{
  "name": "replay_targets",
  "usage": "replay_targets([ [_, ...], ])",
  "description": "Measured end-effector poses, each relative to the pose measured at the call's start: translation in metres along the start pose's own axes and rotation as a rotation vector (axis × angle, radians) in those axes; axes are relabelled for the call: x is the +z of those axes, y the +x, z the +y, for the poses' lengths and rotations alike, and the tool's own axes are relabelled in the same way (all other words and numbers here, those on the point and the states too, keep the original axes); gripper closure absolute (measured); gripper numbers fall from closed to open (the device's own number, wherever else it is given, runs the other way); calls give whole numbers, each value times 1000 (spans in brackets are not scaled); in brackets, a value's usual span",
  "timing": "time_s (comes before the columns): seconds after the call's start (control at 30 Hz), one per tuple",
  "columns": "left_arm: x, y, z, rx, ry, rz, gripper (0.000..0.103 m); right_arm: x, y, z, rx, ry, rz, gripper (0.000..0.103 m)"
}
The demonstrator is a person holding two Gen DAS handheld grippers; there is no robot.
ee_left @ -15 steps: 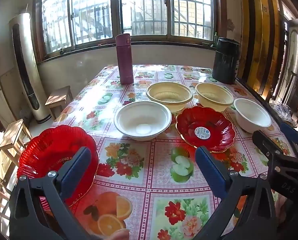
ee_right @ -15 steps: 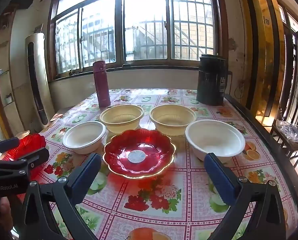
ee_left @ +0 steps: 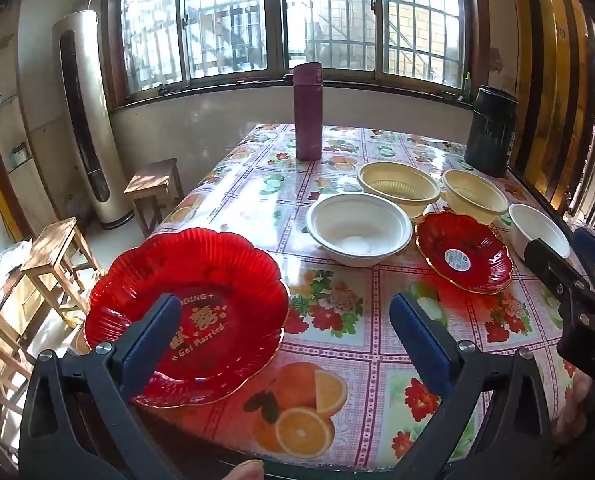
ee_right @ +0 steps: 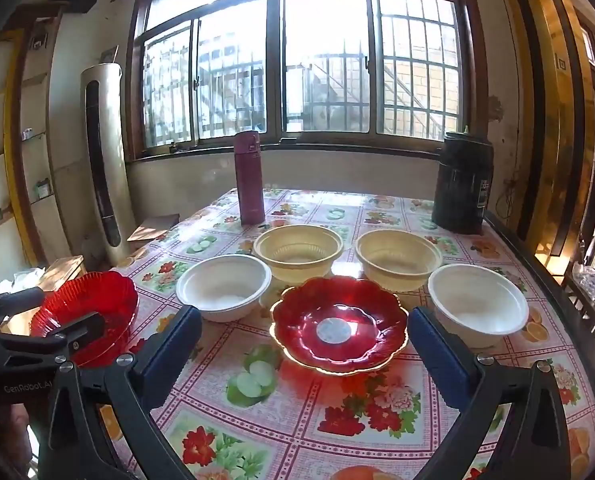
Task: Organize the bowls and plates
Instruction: 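Move the left gripper toward the large red 'THE WEDDING' plate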
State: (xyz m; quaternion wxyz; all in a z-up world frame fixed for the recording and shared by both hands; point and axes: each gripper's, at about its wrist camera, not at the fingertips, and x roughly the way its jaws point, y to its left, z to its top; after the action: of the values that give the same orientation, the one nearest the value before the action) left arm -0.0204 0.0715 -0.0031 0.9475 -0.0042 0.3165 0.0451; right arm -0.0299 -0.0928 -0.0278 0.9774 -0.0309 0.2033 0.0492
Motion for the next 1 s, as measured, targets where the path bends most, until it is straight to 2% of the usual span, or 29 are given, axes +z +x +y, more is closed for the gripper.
replay_targets([
  [0.3,-10,-1,61,68,-106,12,0,2,7,73,92,-103,-5,0],
  [0.47,-17,0,86,95,-142,25,0,4,10,99,129,-134,1,0],
  [0.67,-23,4,114,121,-183,45,0,7,16,116,161,-126,16,0],
  [1.0,-30,14,133,137,-207,91,0,-2,35,131,181,-137,53,0],
])
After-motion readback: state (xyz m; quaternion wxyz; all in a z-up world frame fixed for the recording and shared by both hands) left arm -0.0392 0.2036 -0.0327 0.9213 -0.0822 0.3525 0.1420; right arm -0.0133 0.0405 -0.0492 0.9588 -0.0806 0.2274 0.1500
